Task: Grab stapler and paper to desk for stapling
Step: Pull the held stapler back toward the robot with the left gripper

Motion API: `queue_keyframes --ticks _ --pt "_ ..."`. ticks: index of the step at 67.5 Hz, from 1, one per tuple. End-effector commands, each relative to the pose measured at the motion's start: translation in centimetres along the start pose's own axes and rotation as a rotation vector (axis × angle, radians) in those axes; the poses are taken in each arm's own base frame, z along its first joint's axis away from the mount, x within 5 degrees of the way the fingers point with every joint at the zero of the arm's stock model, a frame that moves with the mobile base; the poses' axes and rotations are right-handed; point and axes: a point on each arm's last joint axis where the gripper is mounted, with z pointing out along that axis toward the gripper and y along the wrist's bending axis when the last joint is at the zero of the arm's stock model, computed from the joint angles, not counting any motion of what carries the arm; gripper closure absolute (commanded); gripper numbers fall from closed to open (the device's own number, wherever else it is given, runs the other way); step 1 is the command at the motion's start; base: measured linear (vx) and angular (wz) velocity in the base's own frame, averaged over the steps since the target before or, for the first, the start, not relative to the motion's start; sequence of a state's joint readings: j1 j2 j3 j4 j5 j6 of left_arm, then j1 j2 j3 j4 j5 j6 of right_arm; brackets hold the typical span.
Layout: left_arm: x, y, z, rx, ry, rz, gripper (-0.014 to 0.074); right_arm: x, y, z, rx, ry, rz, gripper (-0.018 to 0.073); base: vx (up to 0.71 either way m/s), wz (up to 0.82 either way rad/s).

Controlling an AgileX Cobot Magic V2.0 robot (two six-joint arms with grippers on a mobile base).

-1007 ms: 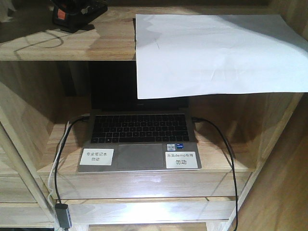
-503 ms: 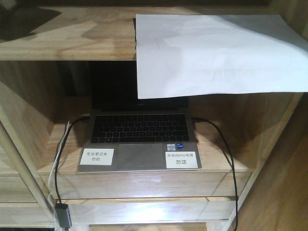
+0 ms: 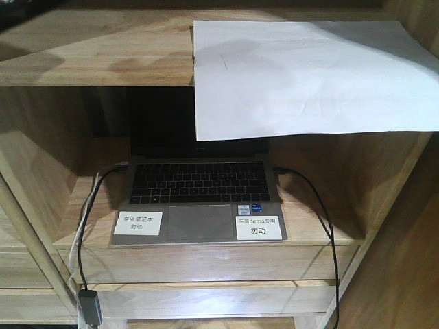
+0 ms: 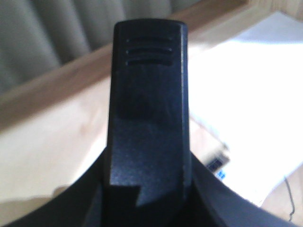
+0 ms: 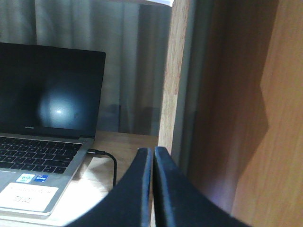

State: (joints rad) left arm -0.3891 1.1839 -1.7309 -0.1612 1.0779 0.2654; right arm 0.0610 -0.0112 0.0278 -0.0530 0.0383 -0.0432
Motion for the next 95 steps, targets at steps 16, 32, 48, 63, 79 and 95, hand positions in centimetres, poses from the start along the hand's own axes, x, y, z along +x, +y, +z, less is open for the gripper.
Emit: queue_keyframes --ticks 16,32,48,63,79,95 --pt "6.1 -2.0 -5.8 -0.038 -0.202 -0.015 0.0603 -0.6 0.0 -0.1 0.005 -0.084 -0.009 0.0568 0.00 0.00" --pt "13.5 -3.5 -7.5 -0.058 -0.252 -0.024 0.0603 -0.6 0.0 -0.1 0.005 -0.083 -0.009 0.0568 0.00 0.00" --pt "20.3 -4.7 -7.7 -0.071 -0.282 -0.028 0.0603 -0.6 0.0 -0.1 0.005 -0.083 -0.009 0.0568 0.00 0.00" --pt "24.2 -5.4 -6.6 -0.051 -0.284 -0.061 0.0603 -0.6 0.0 -0.1 0.005 -0.083 -0.009 0.0568 0.00 0.00" --pt "25.6 -5.7 -5.8 -0.029 -0.256 -0.088 0.0603 -0.6 0.0 -0.1 0.005 -0.083 -0.009 0.0568 0.00 0.00" --pt "25.6 -5.7 -5.7 -0.028 -0.250 -0.086 0.0603 -0.6 0.0 -0.1 0.005 -0.082 -0.009 0.0568 0.00 0.00"
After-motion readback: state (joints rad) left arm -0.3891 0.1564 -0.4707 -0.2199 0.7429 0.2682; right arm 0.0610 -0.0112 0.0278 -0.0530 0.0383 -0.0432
